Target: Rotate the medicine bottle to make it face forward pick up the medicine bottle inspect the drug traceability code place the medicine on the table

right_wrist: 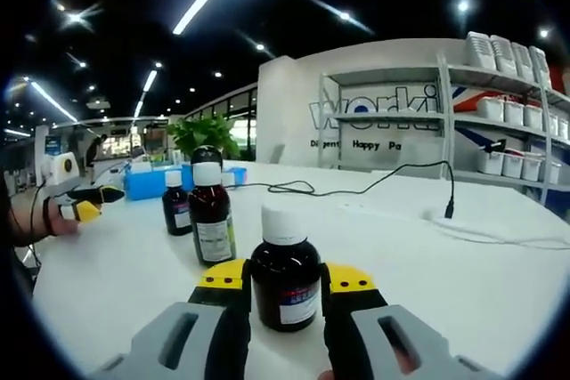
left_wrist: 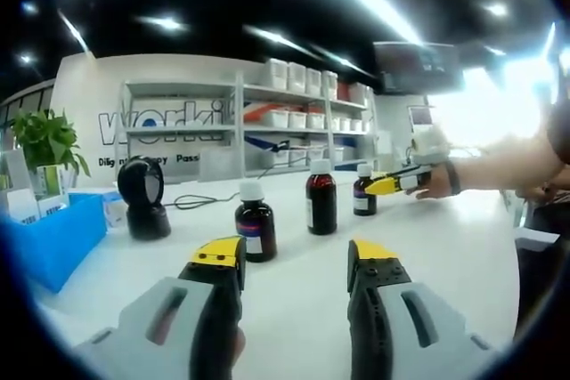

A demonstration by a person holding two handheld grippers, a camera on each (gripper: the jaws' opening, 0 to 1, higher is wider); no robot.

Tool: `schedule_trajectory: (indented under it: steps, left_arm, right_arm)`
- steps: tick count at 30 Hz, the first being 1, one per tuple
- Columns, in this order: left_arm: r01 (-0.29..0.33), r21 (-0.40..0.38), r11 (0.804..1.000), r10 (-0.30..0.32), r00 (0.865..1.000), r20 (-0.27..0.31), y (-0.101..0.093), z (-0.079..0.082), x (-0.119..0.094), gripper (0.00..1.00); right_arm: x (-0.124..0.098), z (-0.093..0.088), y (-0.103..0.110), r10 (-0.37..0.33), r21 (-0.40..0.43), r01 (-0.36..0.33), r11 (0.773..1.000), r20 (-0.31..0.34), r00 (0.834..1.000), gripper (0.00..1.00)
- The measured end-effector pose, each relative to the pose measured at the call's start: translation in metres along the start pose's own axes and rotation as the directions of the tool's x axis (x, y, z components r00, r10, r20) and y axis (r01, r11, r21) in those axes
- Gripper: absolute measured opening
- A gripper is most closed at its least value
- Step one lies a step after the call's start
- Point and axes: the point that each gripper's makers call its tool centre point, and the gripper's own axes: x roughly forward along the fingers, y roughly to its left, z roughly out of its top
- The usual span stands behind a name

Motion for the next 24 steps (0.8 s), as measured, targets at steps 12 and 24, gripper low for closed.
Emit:
schedule_trajectory:
  steps: [12,24]
  left_arm:
    - [-0.001,0.002,1.000,0.001,1.000,-0.002,0.000,0.000,0.000,0.36]
    - [-0.002,0.000,1.000,0.002,1.000,0.000,0.000,0.000,0.000,0.36]
  right_arm:
    - [0.006,-0.001,-0.014,-0.140,-0.007,0.139,0.990,-0.029,0.990,0.26]
    - [0.004,-0.003,-0.014,-0.301,-0.024,0.301,0.953,-0.015,0.953,0.27]
